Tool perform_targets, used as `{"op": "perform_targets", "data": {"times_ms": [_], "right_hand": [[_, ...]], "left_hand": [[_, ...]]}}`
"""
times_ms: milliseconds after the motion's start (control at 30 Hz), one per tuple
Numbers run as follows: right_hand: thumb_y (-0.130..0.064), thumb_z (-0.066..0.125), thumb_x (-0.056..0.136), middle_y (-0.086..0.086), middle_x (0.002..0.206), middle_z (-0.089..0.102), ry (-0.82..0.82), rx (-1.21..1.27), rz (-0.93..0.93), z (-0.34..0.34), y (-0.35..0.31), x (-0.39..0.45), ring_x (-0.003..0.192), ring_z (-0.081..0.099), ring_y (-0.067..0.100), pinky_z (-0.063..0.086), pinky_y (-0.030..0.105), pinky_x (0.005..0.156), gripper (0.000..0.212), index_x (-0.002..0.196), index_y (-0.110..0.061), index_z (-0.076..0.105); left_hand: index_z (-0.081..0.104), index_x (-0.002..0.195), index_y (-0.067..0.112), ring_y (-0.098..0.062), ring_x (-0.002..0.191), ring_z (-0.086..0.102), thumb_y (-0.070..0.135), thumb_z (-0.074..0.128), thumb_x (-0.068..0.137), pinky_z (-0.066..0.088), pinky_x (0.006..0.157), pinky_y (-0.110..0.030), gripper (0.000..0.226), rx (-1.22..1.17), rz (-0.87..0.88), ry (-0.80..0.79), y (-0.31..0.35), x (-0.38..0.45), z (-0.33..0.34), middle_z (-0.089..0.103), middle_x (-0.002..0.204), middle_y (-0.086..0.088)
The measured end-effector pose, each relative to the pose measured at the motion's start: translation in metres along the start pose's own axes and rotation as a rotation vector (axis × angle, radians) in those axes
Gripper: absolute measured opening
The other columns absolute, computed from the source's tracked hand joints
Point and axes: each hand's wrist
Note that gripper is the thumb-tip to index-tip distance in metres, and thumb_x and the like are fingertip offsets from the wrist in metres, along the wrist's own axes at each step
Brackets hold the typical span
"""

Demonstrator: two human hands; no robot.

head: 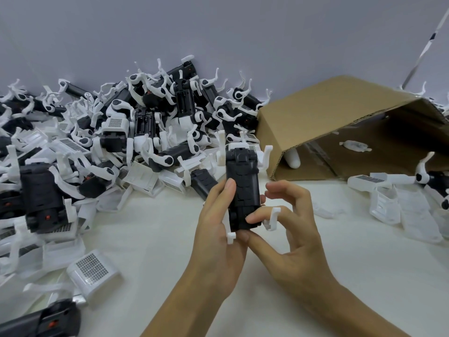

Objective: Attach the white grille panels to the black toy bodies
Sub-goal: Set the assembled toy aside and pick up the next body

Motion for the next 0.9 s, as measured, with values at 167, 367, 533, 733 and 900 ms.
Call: {"op": "perform_targets", "data": {"times_ms": [167, 367, 533, 733, 900], "right_hand": [[-0.017, 0.083, 0.075, -0.005, 0.133, 0.045, 0.009, 0.007, -0.001, 0.000, 0.000, -0.001, 0.125, 0.052, 0.017, 0.048, 0.023, 0.098, 0.026, 0.089, -0.029, 0.066], [-0.027, 0.083, 0.072, -0.006, 0.138, 0.044, 0.054, -0.085, 0.053, 0.001, -0.001, 0.000, 0.129, 0.045, 0.005, 0.038, 0.006, 0.096, 0.025, 0.091, -0.039, 0.071], [-0.038, 0.078, 0.084, -0.010, 0.135, 0.048, 0.143, 0.110, 0.283, -0.003, 0.002, 0.005, 0.121, 0.055, 0.006, 0.054, 0.019, 0.085, 0.037, 0.115, -0.046, 0.060], [-0.009, 0.054, 0.100, 0.004, 0.114, 0.067, 0.341, 0.260, 0.439, -0.009, 0.007, 0.010, 0.107, 0.065, 0.014, 0.056, 0.020, 0.077, 0.023, 0.111, -0.027, 0.065], [-0.034, 0.047, 0.098, -0.009, 0.110, 0.067, 0.181, 0.137, 0.157, -0.007, -0.007, 0.003, 0.109, 0.064, 0.018, 0.053, 0.023, 0.082, 0.024, 0.108, -0.024, 0.066]], "left_hand": [[0.060, 0.132, 0.003, -0.020, 0.097, 0.062, 0.044, 0.058, 0.086, 0.056, 0.081, -0.026, 0.062, -0.036, -0.020, -0.013, 0.002, -0.001, 0.000, 0.063, 0.110, -0.015], [0.075, 0.112, 0.005, -0.028, 0.105, 0.065, 0.034, 0.054, 0.088, 0.059, 0.078, -0.030, 0.043, -0.185, -0.060, 0.011, 0.008, 0.003, -0.001, 0.068, 0.126, -0.021], [0.052, 0.133, 0.002, -0.034, 0.107, 0.067, 0.015, 0.063, 0.091, 0.056, 0.093, -0.044, 0.045, -0.167, 0.033, 0.031, 0.016, 0.011, -0.008, 0.068, 0.121, -0.023], [0.052, 0.112, 0.011, -0.021, 0.090, 0.074, 0.011, 0.080, 0.064, 0.061, 0.073, -0.036, 0.055, -0.055, 0.205, 0.111, 0.021, 0.012, -0.007, 0.074, 0.107, -0.010], [0.056, 0.101, 0.013, -0.022, 0.086, 0.068, 0.016, 0.083, 0.061, 0.056, 0.062, -0.036, 0.048, 0.108, 0.213, 0.163, 0.015, 0.010, -0.007, 0.071, 0.094, -0.005]]}}
Point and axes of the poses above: each hand's wrist, its own x-axis towards the middle knuckle, its own z-axis out of the palm, y = z × x
